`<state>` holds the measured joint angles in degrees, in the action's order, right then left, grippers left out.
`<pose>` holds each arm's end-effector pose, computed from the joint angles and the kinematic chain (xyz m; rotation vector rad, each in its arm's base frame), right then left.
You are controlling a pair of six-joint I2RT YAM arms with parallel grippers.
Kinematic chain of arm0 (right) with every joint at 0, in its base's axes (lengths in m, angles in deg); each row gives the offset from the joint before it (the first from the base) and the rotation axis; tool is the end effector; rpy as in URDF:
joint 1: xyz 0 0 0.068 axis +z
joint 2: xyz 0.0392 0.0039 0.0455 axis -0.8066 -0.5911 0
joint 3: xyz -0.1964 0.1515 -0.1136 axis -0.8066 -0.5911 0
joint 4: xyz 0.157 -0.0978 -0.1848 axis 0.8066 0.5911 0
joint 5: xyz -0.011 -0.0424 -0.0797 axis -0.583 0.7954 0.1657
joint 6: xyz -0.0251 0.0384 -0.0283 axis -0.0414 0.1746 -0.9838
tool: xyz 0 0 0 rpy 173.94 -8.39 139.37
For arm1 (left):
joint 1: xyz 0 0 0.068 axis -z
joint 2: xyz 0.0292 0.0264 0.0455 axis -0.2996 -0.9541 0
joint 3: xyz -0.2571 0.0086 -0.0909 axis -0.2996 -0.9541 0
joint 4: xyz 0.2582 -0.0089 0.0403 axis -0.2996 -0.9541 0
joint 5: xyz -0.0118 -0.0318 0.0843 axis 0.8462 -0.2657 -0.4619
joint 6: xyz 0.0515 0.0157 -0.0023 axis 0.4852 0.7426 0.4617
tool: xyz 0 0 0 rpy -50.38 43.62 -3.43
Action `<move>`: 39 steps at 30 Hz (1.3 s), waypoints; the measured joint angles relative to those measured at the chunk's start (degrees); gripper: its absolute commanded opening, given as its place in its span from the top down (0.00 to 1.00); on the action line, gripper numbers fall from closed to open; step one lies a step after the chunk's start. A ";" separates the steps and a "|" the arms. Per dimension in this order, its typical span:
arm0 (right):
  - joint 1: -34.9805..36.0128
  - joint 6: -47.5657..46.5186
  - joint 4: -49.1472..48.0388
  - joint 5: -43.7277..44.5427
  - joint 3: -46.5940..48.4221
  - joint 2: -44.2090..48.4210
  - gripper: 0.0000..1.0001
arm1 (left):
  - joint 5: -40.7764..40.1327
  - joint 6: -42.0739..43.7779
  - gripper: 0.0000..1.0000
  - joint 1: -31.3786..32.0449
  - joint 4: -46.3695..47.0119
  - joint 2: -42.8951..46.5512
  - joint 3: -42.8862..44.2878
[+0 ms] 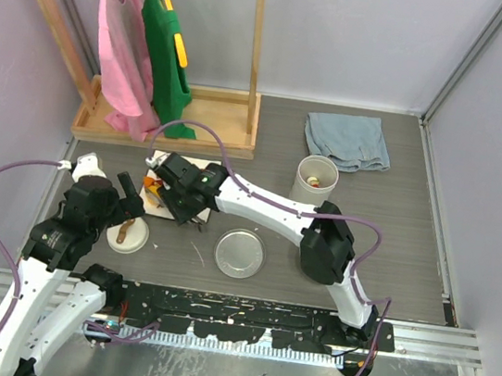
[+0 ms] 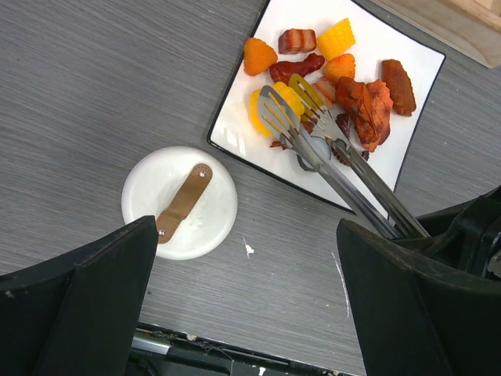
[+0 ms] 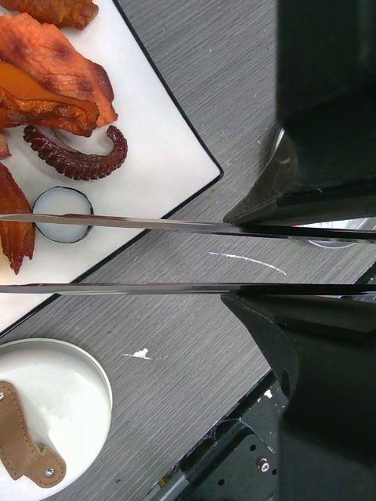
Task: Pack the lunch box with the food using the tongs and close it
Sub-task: Pick up the fake food from the plate, then place the fake food in the packing box.
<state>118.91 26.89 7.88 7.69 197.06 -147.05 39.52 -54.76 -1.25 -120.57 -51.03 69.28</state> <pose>0.1993 0.4247 0.2590 -1.1161 2.3826 0.4240 0.0992 -0.0165 0.2964 -0.5363 2.1576 -0.1125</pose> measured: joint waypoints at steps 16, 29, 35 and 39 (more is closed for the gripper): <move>-2.60 5.40 -6.19 5.62 -21.92 26.84 0.67 | 0.07 3.08 0.02 0.00 0.48 -2.75 1.22; -10.58 9.99 1.77 21.42 -35.60 55.78 0.65 | 2.43 12.39 0.02 0.00 5.42 -5.18 1.27; -12.39 12.37 9.53 28.22 -39.19 62.47 0.64 | 2.38 13.55 0.02 0.00 6.10 -6.21 0.98; -13.33 13.66 13.22 29.92 -41.68 64.26 0.63 | 2.38 13.53 0.02 0.00 6.12 -6.27 0.98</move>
<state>105.57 40.55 21.10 37.61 155.37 -82.79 41.90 -41.23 -1.25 -114.45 -57.30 70.26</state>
